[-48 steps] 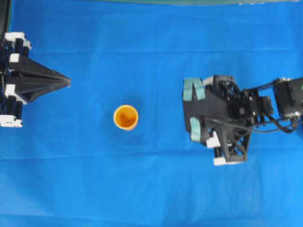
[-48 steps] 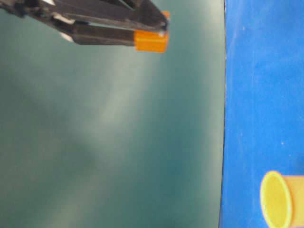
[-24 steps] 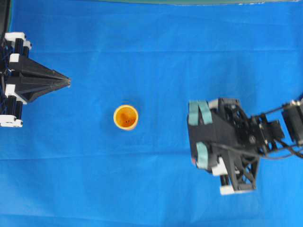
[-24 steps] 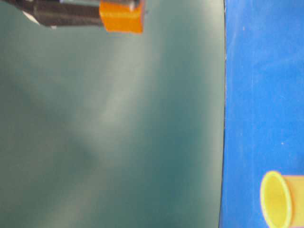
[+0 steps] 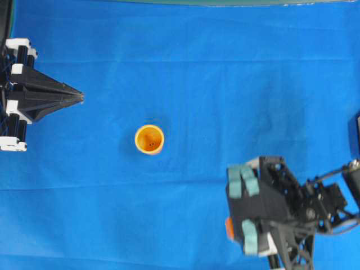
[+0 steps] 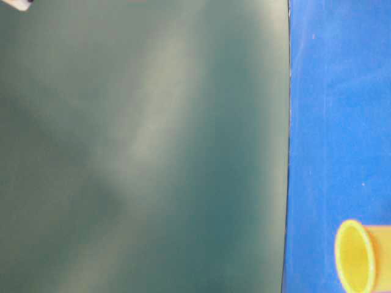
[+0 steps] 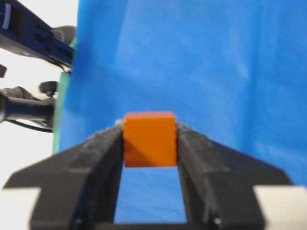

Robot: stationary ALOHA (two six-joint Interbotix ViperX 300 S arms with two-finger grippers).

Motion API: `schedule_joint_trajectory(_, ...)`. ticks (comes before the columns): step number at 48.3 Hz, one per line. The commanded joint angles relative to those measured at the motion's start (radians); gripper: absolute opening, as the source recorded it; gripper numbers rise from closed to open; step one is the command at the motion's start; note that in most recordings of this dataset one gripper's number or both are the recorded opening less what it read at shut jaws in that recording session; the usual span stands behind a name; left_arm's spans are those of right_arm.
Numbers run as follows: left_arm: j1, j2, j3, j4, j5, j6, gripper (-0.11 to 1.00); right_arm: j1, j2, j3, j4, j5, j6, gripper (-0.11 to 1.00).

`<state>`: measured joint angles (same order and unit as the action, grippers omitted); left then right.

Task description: Move the block forward with right arm.

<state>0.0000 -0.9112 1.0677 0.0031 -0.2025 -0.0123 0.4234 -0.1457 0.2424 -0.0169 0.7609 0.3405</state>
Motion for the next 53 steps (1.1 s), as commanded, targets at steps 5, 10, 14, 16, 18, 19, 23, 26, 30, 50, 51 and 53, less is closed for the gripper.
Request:
schedule_joint_trajectory(5,0.002,0.006,-0.032,0.002,-0.005,-0.002,0.0,0.034,0.026,-0.072,0.002,-0.008,0.005,0.41)
schedule_joint_trajectory(10,0.002,0.006,-0.032,0.002,-0.005,-0.002,0.0,0.049,0.049,-0.103,0.002,-0.006,0.005,0.41)
schedule_joint_trajectory(14,0.002,0.006,-0.032,0.002,-0.005,-0.002,0.0,0.061,0.066,-0.127,0.002,-0.005,0.005,0.41)
schedule_joint_trajectory(16,0.002,0.006,-0.032,0.002,-0.005,0.0,0.0,0.069,0.072,-0.138,0.002,-0.006,0.005,0.41)
schedule_joint_trajectory(18,0.002,0.006,-0.032,0.002,-0.003,0.0,0.0,0.075,0.08,-0.149,0.002,-0.006,0.005,0.41)
schedule_joint_trajectory(19,0.002,0.006,-0.032,0.002,-0.003,0.0,0.0,0.078,0.081,-0.152,0.002,-0.005,0.005,0.41)
schedule_joint_trajectory(23,0.002,0.006,-0.032,0.002,0.002,0.0,0.0,0.091,0.094,-0.169,0.002,-0.005,0.006,0.41)
schedule_joint_trajectory(26,0.002,0.006,-0.032,0.002,0.008,0.0,0.0,0.095,0.1,-0.178,0.002,-0.005,0.006,0.41)
schedule_joint_trajectory(30,0.002,0.006,-0.034,0.002,0.015,0.0,0.0,0.101,0.104,-0.186,0.002,-0.005,0.008,0.41)
schedule_joint_trajectory(50,0.002,0.006,-0.032,0.005,0.021,0.003,0.0,0.106,0.106,-0.187,0.0,0.002,0.071,0.41)
schedule_joint_trajectory(51,0.002,0.006,-0.032,0.005,0.023,0.003,0.0,0.106,0.106,-0.189,0.0,0.002,0.072,0.41)
schedule_joint_trajectory(53,0.002,0.006,-0.032,0.005,0.023,0.002,0.0,0.106,0.106,-0.187,0.0,0.002,0.072,0.41)
